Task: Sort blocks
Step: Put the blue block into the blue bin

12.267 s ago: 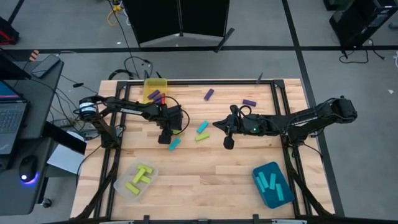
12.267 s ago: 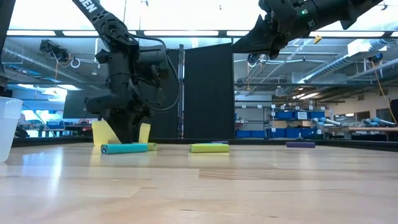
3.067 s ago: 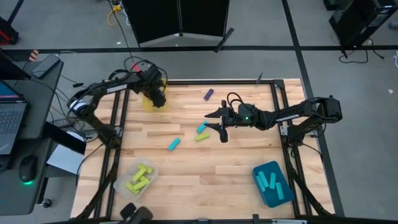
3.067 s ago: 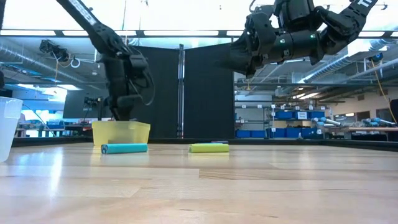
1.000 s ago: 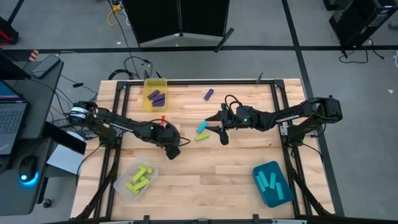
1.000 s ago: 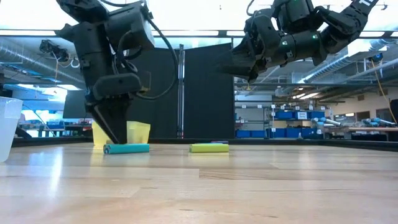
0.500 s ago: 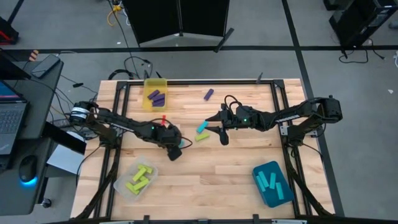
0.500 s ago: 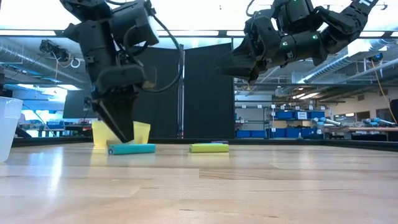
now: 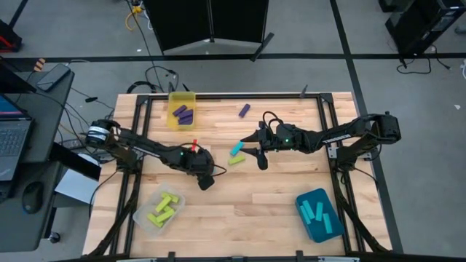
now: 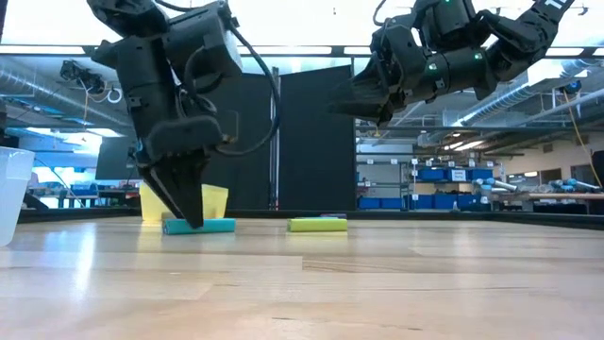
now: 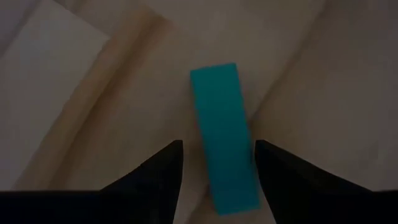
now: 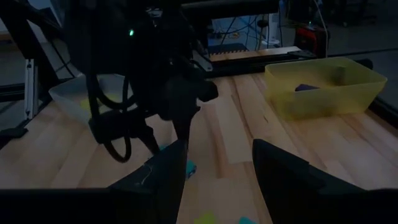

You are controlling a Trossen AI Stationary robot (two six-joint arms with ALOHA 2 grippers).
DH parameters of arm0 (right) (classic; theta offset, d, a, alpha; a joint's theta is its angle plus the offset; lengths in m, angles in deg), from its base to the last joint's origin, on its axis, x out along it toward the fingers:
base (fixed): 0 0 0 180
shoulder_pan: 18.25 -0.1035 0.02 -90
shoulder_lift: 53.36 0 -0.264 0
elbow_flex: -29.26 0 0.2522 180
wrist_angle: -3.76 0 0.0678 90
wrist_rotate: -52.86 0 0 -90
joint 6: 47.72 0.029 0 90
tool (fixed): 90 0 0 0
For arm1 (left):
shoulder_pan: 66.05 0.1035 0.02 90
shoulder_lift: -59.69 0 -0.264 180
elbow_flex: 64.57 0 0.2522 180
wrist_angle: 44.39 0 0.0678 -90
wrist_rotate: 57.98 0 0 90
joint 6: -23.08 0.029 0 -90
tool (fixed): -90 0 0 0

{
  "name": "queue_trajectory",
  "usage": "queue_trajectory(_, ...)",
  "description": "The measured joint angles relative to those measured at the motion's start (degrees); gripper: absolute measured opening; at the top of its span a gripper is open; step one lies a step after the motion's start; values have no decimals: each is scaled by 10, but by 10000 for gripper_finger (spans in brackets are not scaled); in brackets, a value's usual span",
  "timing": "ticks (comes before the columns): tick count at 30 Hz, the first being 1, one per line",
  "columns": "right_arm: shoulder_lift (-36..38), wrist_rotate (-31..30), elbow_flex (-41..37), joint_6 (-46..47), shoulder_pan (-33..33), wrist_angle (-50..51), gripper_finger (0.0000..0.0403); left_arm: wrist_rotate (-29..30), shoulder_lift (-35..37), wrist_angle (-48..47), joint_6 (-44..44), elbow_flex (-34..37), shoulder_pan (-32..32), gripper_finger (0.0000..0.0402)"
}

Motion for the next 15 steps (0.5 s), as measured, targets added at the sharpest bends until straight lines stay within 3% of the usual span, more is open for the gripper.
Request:
queue_trajectory(7, 0, 0, 0, 0, 0, 1, 194, 57, -18, -14, 23, -2, -19, 201)
queue_trajectory(14, 0, 0, 0, 13, 0, 21, 194, 92, -19, -16, 76, 6, -26, 96)
queue_trajectory(15, 0, 0, 0, 11, 0, 24, 194, 95, -18, -7, 87, 10, -28, 96)
